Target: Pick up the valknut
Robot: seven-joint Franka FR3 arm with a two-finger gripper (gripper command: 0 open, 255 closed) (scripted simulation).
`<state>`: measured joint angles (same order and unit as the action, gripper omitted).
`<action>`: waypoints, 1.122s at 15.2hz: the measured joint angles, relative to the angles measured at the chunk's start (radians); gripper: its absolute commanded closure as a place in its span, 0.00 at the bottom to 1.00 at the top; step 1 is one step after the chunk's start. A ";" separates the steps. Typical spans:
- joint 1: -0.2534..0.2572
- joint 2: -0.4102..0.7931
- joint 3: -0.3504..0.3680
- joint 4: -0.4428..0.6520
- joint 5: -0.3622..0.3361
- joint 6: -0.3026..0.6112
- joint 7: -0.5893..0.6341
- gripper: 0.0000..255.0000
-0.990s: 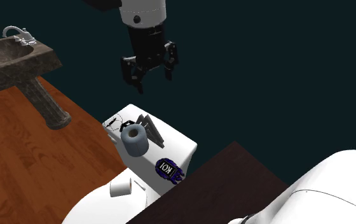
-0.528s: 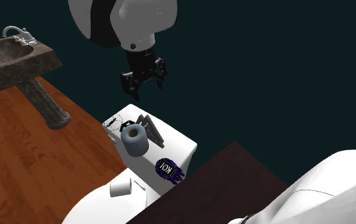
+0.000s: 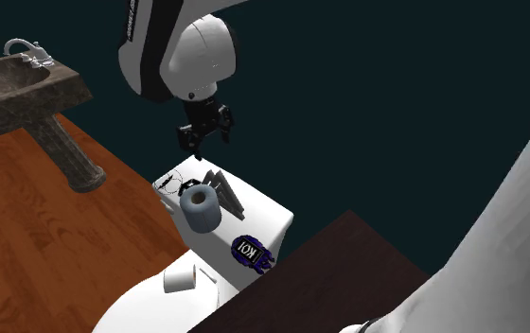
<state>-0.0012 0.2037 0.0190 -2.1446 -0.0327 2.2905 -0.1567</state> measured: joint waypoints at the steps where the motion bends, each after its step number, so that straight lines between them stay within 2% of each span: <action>1: 0.002 0.033 0.002 0.017 -0.001 0.010 -0.004 0.00; 8: 0.002 0.303 0.010 0.236 -0.010 0.033 -0.054 0.00; 16: 0.003 0.394 0.008 0.259 -0.015 0.098 -0.055 0.00; 17: 0.003 0.398 0.008 0.261 -0.015 0.100 -0.055 1.00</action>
<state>0.0021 0.6013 0.0268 -1.8836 -0.0479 2.3907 -0.2117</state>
